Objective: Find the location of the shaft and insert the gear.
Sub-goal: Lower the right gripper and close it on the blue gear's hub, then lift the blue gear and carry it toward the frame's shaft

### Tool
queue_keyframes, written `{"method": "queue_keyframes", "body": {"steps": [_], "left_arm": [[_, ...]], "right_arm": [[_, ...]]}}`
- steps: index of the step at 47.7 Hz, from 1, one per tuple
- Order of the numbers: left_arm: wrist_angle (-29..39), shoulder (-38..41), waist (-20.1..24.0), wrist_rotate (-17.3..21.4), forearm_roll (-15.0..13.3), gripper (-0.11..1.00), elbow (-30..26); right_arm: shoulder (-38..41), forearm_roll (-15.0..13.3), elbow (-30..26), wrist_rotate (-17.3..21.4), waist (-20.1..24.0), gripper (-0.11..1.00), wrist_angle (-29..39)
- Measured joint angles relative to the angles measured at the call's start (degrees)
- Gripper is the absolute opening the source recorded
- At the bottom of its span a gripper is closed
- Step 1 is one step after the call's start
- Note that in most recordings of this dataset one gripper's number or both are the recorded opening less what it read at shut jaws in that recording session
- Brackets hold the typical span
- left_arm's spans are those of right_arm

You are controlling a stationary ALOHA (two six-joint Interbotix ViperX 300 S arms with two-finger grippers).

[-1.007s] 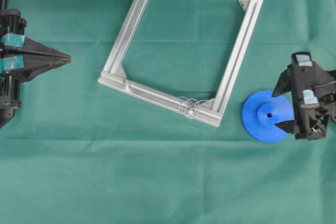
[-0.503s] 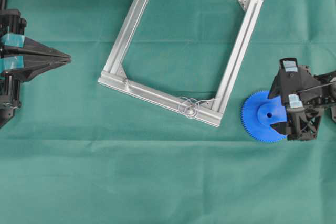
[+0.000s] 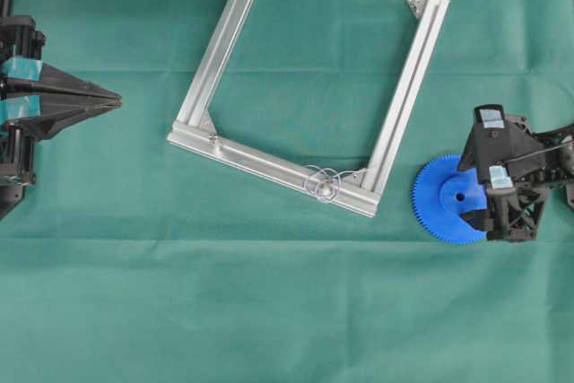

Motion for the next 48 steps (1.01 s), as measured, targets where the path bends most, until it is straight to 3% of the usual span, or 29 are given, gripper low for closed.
{"method": "queue_keyframes", "body": {"steps": [38, 42, 48], "left_arm": [[0.00, -0.09, 0.00, -0.09, -0.09, 0.01, 0.00], [0.00, -0.09, 0.00, -0.09, -0.09, 0.01, 0.00], [0.00, -0.09, 0.00, -0.09, -0.09, 0.01, 0.00]], "right_arm": [[2.20, 0.09, 0.53, 0.00, 0.44, 0.90, -2.11], [2.20, 0.00, 0.53, 0.00, 0.44, 0.85, -2.11], [2.11, 0.00, 0.44, 0.00, 0.62, 0.69, -2.02]]}}
